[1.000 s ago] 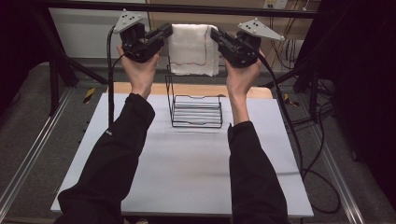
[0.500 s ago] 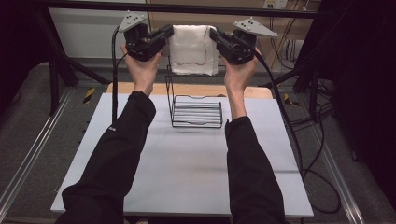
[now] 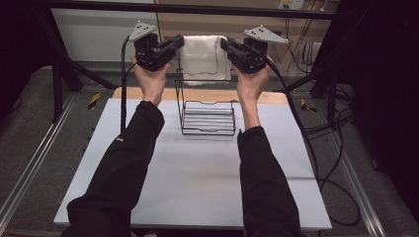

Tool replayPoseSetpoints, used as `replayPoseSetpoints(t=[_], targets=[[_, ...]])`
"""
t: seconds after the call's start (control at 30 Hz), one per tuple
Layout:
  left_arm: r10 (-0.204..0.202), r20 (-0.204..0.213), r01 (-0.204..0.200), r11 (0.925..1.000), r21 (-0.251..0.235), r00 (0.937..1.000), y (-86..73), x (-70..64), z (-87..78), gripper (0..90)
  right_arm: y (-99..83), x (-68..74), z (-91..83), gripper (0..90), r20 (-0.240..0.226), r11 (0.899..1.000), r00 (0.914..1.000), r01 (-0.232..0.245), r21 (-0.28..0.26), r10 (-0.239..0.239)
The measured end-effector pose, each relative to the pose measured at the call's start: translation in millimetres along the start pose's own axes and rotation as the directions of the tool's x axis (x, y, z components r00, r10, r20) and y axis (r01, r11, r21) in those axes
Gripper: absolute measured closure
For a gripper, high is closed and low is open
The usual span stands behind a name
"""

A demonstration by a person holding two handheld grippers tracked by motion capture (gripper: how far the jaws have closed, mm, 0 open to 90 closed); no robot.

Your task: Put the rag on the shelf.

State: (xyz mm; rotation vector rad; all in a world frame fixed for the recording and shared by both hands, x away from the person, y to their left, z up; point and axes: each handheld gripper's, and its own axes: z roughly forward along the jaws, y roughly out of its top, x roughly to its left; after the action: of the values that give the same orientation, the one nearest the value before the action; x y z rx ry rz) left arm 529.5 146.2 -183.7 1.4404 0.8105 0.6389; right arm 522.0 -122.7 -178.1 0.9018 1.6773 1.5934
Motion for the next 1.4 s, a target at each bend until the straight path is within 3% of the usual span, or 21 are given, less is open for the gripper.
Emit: replayPoseSetpoints(t=[0.43,0.93,1.4], targets=[[0.027,0.025,-0.028,0.9990,0.035,0.9993,-14.2,-4.8,-8.4,84.1,-19.0,1.7,-8.4,82.4,-0.010,1.000,0.9998,-0.014,0.022,0.014],[0.028,0.051,-0.031,0.9972,0.069,0.9983,-28.6,-11.9,-9.8,84.1,-35.6,-1.0,-17.9,82.3,-0.011,0.999,0.9996,-0.025,0.039,0.026],[0.023,0.074,-0.029,0.9972,0.070,0.9970,-34.9,-12.5,-17.6,84.0,-41.3,3.0,-24.0,82.2,-0.019,0.999,0.9997,-0.017,0.043,0.017]])
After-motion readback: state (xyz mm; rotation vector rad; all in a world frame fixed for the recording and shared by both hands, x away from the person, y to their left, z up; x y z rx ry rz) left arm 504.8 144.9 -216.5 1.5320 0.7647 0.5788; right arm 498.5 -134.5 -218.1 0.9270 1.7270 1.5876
